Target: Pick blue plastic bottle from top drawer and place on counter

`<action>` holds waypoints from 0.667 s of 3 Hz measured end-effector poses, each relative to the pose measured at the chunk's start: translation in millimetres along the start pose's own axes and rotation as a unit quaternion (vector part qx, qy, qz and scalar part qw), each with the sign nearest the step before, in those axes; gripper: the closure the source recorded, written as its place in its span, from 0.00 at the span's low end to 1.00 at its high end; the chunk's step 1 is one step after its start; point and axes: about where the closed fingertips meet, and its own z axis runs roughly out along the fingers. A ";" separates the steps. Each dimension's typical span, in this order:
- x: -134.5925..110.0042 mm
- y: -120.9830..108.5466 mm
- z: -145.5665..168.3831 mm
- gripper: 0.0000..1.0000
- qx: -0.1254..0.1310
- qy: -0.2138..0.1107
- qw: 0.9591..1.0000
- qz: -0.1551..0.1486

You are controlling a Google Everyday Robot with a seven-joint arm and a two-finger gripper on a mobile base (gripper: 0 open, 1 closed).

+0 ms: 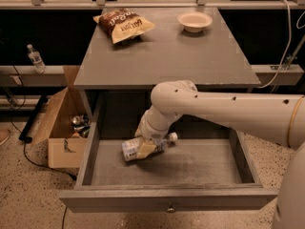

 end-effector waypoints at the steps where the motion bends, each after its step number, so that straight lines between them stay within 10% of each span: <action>1: 1.2 0.3 0.8 0.65 -0.001 0.001 1.000 -0.001; 2: 10.0 2.7 -15.1 0.89 0.015 -0.001 1.000 -0.006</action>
Offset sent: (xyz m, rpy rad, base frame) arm -0.0032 -0.0377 0.0273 0.0189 -0.0829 -0.0067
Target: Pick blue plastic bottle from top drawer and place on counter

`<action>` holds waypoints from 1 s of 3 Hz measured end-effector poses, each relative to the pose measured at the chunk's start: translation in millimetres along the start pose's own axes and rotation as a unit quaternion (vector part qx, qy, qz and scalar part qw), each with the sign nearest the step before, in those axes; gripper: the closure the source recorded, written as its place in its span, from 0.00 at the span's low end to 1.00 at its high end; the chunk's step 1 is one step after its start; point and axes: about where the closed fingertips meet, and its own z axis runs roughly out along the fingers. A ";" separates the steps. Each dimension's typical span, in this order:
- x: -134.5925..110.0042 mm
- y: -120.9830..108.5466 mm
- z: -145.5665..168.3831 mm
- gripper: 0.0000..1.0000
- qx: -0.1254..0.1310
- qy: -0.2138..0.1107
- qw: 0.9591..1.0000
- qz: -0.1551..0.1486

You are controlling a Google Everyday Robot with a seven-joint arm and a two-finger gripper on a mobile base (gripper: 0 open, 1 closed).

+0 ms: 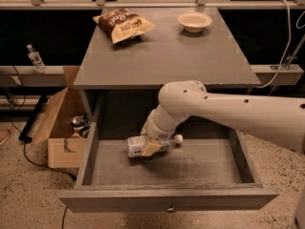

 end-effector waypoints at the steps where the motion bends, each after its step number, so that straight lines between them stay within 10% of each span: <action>1: 7.8 3.7 -39.0 1.00 0.030 -0.021 0.999 -0.005; 3: 71.0 0.8 -156.4 1.00 0.106 -0.013 0.993 0.043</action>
Offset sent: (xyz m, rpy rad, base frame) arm -0.0143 -0.1445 0.1221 0.1258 -0.1872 -0.1446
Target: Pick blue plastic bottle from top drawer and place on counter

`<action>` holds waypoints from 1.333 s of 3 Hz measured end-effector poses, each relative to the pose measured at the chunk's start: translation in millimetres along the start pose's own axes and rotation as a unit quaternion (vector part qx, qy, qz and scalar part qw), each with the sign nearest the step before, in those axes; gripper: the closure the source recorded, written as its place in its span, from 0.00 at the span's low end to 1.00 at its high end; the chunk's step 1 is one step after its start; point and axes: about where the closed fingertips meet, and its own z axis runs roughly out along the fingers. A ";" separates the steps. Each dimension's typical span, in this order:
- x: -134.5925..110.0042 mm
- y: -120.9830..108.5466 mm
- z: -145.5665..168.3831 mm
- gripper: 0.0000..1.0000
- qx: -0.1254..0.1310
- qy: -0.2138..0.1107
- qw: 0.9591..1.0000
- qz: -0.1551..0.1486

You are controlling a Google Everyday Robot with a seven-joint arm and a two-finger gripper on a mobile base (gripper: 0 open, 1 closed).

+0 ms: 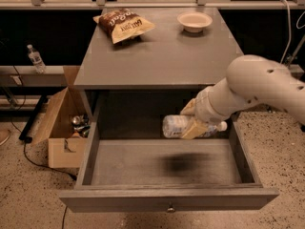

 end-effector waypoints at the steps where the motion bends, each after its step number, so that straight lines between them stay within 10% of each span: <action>1: 18.6 -24.0 -34.1 1.00 0.021 0.015 0.999 0.033; 4: 21.3 -65.3 -73.3 1.00 0.036 0.043 0.998 0.040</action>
Offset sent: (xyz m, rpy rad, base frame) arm 0.0626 -0.0709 0.0917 -0.0567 -0.0018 -0.1655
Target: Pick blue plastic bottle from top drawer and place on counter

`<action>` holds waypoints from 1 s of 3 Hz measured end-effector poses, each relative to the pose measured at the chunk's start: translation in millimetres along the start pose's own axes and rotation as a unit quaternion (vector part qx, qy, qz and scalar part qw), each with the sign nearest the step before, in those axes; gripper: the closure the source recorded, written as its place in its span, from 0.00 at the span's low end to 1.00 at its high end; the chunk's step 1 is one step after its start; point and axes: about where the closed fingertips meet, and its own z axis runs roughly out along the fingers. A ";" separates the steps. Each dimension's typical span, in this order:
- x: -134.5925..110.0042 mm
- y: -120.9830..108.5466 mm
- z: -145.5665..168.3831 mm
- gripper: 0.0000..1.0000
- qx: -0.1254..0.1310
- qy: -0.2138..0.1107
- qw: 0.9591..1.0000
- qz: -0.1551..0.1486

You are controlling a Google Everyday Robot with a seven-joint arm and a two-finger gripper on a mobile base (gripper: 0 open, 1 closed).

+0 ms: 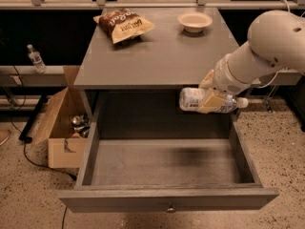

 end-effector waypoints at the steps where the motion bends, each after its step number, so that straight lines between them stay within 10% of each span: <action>1: -1.1 -22.8 -11.8 1.00 -0.001 0.027 1.000 -0.016; 3: -14.2 -84.7 -44.2 1.00 -0.008 0.090 0.995 -0.046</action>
Offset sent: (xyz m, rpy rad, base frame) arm 0.0687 -0.0214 0.0867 -0.2527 0.0257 0.0536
